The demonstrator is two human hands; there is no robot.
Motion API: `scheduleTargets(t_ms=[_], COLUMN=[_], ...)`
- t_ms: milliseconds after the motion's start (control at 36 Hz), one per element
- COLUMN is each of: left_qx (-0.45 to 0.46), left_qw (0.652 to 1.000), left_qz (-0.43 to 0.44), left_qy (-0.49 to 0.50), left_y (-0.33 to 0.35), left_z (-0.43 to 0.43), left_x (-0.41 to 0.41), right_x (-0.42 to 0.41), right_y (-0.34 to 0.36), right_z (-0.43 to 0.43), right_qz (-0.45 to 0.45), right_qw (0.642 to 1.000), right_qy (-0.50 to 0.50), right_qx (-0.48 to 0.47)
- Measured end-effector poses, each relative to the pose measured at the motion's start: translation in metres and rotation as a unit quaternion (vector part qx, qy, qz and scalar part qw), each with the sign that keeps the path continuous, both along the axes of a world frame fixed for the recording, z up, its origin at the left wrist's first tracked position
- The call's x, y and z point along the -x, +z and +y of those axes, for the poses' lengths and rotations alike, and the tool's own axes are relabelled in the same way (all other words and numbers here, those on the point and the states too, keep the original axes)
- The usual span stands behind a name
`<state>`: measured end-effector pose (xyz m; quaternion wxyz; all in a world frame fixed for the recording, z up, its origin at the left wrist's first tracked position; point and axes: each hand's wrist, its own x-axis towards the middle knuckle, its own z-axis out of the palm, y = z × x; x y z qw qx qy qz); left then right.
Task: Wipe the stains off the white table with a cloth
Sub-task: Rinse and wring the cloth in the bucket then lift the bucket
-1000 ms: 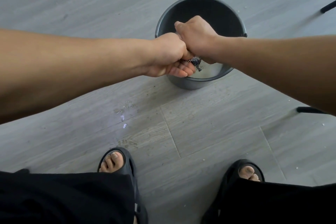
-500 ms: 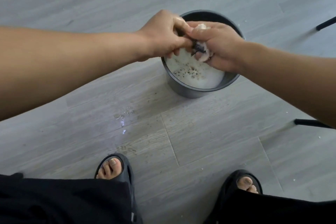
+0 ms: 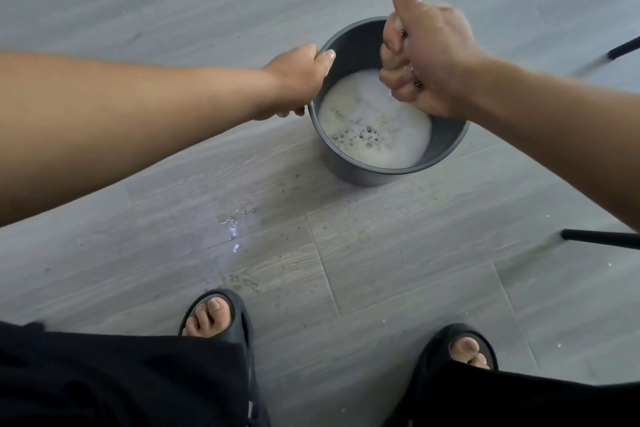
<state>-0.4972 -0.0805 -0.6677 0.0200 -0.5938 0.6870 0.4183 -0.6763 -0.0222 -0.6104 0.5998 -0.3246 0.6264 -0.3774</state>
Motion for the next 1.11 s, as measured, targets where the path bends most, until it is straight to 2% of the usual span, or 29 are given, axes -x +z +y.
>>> scheduleTargets(t_ms=[139, 306, 417, 500, 722, 778, 833, 917, 1111], left_qx=[0.0, 0.031, 0.031, 0.036, 0.038, 0.038, 0.042, 0.046, 0.051], left_qw=[1.0, 0.999, 0.999, 0.998, 0.997, 0.997, 0.997, 0.996, 0.996], left_qz=[-0.014, -0.042, -0.038, -0.042, -0.054, -0.055, -0.056, -0.061, -0.065], left_qy=[0.001, -0.009, -0.011, -0.018, -0.036, -0.037, -0.038, -0.04, -0.043], left_y=[0.002, 0.002, 0.002, 0.001, 0.004, 0.004, 0.004, 0.004, 0.005], left_z=[0.001, 0.004, 0.003, 0.002, 0.0, 0.0, 0.0, 0.001, 0.001], left_x=[0.005, 0.008, 0.008, 0.008, 0.008, 0.008, 0.008, 0.008, 0.009], right_x=[-0.006, -0.017, -0.022, -0.025, -0.034, -0.032, -0.03, -0.028, -0.014], right_y=[-0.005, -0.034, -0.037, -0.032, -0.041, -0.043, -0.043, -0.039, -0.048], right_z=[-0.002, 0.003, 0.004, -0.002, 0.003, 0.003, 0.004, 0.009, 0.007], right_qz=[0.061, 0.13, 0.103, 0.116, 0.147, 0.126, 0.145, 0.16, 0.129], right_qw=[0.998, 0.985, 0.981, 0.979, 0.986, 0.987, 0.983, 0.982, 0.987], right_qy=[-0.001, 0.031, 0.04, 0.031, 0.028, 0.021, 0.018, 0.026, 0.023], right_qx=[0.0, -0.108, -0.16, -0.164, -0.078, -0.097, -0.113, -0.093, -0.087])
